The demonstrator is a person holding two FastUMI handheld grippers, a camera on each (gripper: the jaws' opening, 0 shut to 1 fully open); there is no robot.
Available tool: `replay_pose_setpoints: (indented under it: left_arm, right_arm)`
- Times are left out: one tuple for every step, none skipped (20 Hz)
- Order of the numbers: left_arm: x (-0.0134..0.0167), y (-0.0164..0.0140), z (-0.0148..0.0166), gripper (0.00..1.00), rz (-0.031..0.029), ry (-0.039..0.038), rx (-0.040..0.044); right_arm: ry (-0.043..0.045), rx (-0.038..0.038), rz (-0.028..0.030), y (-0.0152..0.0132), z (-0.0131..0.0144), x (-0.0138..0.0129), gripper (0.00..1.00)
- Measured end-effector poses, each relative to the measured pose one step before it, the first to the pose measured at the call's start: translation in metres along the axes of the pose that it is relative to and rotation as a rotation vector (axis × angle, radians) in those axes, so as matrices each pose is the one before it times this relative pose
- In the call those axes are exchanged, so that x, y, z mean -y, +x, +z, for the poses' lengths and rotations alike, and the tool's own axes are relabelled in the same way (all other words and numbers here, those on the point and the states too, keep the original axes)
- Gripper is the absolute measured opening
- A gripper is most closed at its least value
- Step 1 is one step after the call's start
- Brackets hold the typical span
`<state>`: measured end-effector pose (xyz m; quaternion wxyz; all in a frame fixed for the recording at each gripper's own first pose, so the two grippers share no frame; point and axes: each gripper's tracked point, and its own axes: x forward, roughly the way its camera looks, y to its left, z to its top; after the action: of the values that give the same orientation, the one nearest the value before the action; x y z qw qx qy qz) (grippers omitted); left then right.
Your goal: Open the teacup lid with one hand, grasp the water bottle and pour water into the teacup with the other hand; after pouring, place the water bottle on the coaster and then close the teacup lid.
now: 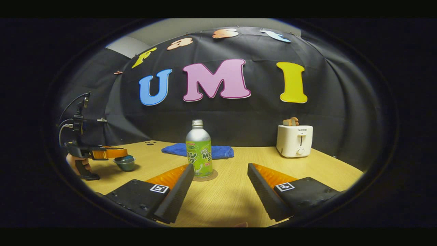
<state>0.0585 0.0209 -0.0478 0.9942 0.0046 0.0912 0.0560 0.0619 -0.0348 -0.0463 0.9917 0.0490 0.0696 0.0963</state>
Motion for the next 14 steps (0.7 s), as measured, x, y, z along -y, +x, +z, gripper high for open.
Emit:
replay_pose_setpoints:
  left_arm:
    - [-0.00052,0.00027,0.00012,0.33,0.00317,0.00408,-0.00120]
    - [0.00054,0.00087,-0.00088,0.30,0.00099,0.00351,-0.00234]
    - [0.00092,0.00071,-0.00005,0.33,0.00210,0.00457,-0.00555]
    - [-0.00039,0.00017,-0.00220,0.30,-0.00042,0.00481,-0.00691]
    - [0.00016,0.00018,-0.00051,0.30,0.00208,0.00426,-0.00797]
    - [0.00004,0.00013,-0.00165,0.33,0.00178,0.00439,-0.00600]
    - [-0.00042,0.00103,-0.00029,0.31,0.00448,0.00211,-0.00545]
    - [-0.00084,0.00051,-0.00137,0.31,0.00573,0.00210,-0.00522]
    - [0.00024,0.00035,-0.00032,0.32,0.00342,0.00328,-0.00734]
    - [0.00063,0.00114,-0.00142,0.33,-0.00091,0.00565,-0.00964]
    - [-0.00031,0.00067,0.00007,0.34,0.00361,0.00505,-0.00310]
    - [0.00004,-0.00069,-0.00068,0.36,-0.00126,0.00146,-0.00084]
    - [0.00001,-0.00152,-0.00065,0.41,-0.00154,-0.00106,-0.00030]
    - [0.00110,-0.00012,0.00055,0.46,-0.00127,-0.00456,0.00015]
  right_arm:
    - [0.00024,-0.00023,-0.00004,-0.00028,-0.00015,-0.00011,0.97]
    - [-0.00028,0.00001,0.00015,0.00004,-0.00014,0.00055,0.96]
    - [0.00012,-0.00012,0.00011,-0.00030,-0.00004,-0.00048,0.97]
    - [-0.00013,-0.00002,0.00013,0.00005,0.00008,0.00048,0.97]
    - [0.00002,-0.00016,0.00002,0.00080,-0.00047,0.00007,0.97]
    - [-0.00007,0.00000,0.00018,-0.00023,0.00027,0.00041,0.97]
    - [-0.00004,-0.00014,0.00005,-0.00054,0.00075,-0.00040,0.97]
    - [-0.00018,0.00023,0.00014,0.00001,-0.00022,0.00021,0.97]
    - [0.00018,-0.00023,0.00001,-0.00030,-0.00025,-0.00041,0.97]
    - [-0.00027,0.00004,0.00012,0.00012,0.00013,0.00038,0.97]
    - [0.00022,-0.00021,0.00004,-0.00026,0.00002,-0.00027,0.97]
    - [-0.00006,-0.00007,0.00025,0.00047,-0.00002,0.00039,0.97]
    - [0.00016,-0.00021,0.00015,-0.00043,0.00022,-0.00012,0.97]
    - [-0.00019,0.00002,-0.00002,0.00041,-0.00003,0.00028,0.97]
